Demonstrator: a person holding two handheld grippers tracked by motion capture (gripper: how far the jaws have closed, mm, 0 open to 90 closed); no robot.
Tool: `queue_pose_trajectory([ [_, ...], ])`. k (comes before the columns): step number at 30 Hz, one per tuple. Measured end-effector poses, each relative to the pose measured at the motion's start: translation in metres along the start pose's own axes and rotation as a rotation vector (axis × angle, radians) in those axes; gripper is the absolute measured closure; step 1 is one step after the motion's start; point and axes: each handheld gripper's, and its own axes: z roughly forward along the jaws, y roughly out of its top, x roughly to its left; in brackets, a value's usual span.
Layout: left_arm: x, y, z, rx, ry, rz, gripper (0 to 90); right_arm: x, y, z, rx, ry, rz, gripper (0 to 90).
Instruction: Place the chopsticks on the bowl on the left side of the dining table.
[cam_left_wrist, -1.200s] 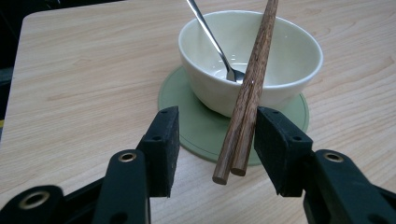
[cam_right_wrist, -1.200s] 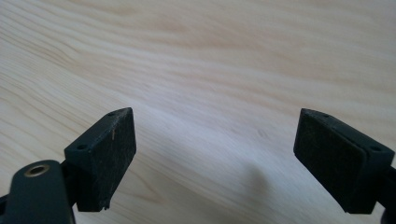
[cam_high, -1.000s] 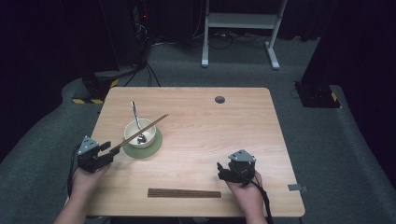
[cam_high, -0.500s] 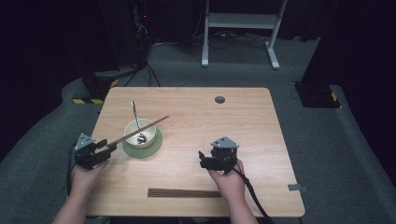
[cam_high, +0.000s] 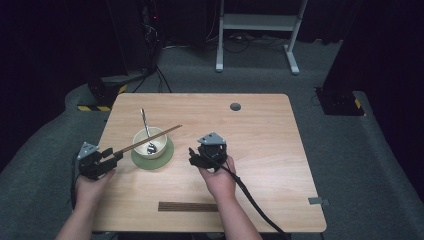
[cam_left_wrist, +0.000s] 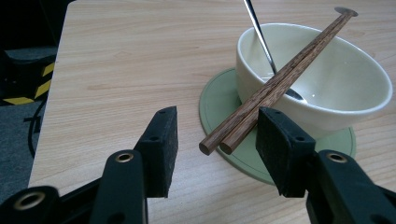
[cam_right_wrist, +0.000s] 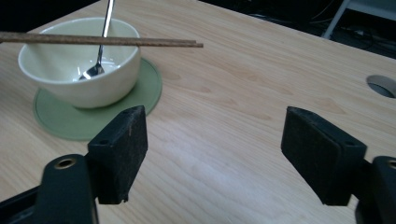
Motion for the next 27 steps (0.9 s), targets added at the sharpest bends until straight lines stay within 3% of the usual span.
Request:
queue_pose_trajectory([
  [9,0.000,0.000,0.005,0.001,0.016,-0.011,52.2,0.016,0.018,0.042,0.009,-0.016,-0.002,33.8],
  [15,0.000,0.001,0.007,-0.005,0.042,-0.020,53.2,0.017,0.022,0.067,0.023,-0.030,-0.009,38.1],
  [27,0.004,0.001,0.007,-0.021,0.069,-0.056,52.9,0.017,0.033,0.102,0.019,0.014,0.003,40.3],
])
